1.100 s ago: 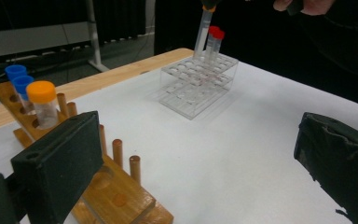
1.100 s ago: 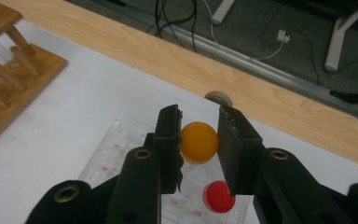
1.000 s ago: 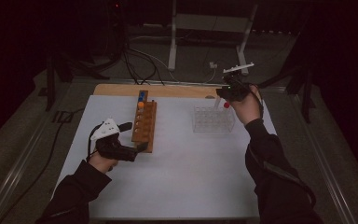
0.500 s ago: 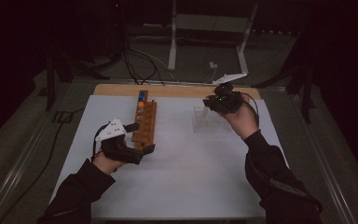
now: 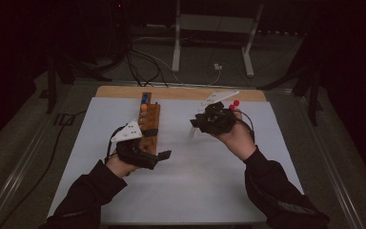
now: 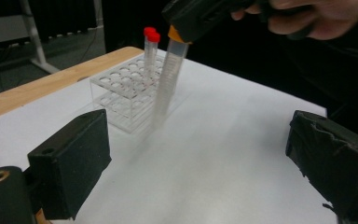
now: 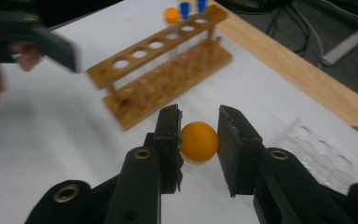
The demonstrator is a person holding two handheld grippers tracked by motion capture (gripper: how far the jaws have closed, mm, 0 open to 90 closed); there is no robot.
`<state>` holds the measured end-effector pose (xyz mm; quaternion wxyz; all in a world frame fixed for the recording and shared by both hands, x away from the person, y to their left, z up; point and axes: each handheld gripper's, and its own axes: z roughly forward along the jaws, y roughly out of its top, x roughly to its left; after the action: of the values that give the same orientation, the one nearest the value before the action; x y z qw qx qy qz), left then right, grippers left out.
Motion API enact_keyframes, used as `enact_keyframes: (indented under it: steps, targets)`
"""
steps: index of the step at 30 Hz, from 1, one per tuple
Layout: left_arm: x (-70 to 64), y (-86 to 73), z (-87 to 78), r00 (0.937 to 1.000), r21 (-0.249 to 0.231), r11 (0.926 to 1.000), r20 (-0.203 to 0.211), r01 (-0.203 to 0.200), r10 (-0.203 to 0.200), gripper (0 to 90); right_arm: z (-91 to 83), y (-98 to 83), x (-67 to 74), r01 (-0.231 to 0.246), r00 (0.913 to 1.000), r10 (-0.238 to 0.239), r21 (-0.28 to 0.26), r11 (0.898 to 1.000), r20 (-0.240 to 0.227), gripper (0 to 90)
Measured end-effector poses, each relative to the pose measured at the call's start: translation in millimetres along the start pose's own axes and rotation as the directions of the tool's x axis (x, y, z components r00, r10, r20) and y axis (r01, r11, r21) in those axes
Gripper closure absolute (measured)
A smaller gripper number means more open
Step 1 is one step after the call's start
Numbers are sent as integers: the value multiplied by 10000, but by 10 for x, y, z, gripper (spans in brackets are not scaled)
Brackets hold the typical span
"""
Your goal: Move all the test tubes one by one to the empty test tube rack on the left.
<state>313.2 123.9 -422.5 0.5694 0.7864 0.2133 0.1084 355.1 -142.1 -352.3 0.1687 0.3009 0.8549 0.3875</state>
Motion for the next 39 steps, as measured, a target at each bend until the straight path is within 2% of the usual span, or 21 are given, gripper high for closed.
enact_keyframes:
  steps: [1, 3, 4, 7, 9, 10, 14, 16, 22, 30, 39]
  targets:
    - [-12, 5, 29, 9998, 8, 9999, -163, -102, 102, 148, -3, 0, 35, 59, 9999, -59, -32, 10000, -82, 694]
    - [-22, 20, 89, 9998, 77, 9998, -94, -158, 159, 174, -10, 7, 101, 153, 9995, -154, -24, 9999, -282, 695]
    - [-33, 28, 122, 9995, 114, 9997, -249, -199, 202, 175, -14, 10, 126, 215, 9992, -216, -46, 9998, -327, 695]
    - [-43, 48, 206, 9994, 142, 9997, -283, -209, 213, 252, -26, 22, 187, 322, 9982, -326, -73, 9995, -498, 695]
    - [-53, 58, 257, 9992, 135, 9995, -259, -300, 303, 340, -30, 28, 217, 331, 9972, -336, -86, 9994, -672, 695]
    - [-56, 62, 279, 9994, 106, 9994, -149, -317, 319, 352, -29, 29, 233, 366, 9968, -370, -65, 9993, -707, 695]
    - [-77, 77, 362, 9982, 207, 9984, -266, -528, 534, 469, -13, 29, 282, 403, 9949, -403, -18, 9992, -920, 694]
    - [-74, 79, 386, 9983, 223, 9982, -153, -554, 557, 548, -7, 30, 303, 429, 9941, -431, -34, 9991, -999, 695]
    - [-45, 80, 387, 9976, 396, 9971, -243, -644, 654, 683, 30, 31, 330, 420, 9917, -419, -18, 9991, -1219, 694]
    - [-37, 86, 370, 9961, 354, 9957, -167, -861, 867, 723, 53, 43, 351, 436, 9912, -437, -36, 9990, -1248, 694]
    - [-26, 104, 378, 9978, 279, 9974, 7, -665, 665, 732, 60, 54, 374, 493, 9908, -498, -70, 9988, -1261, 694]
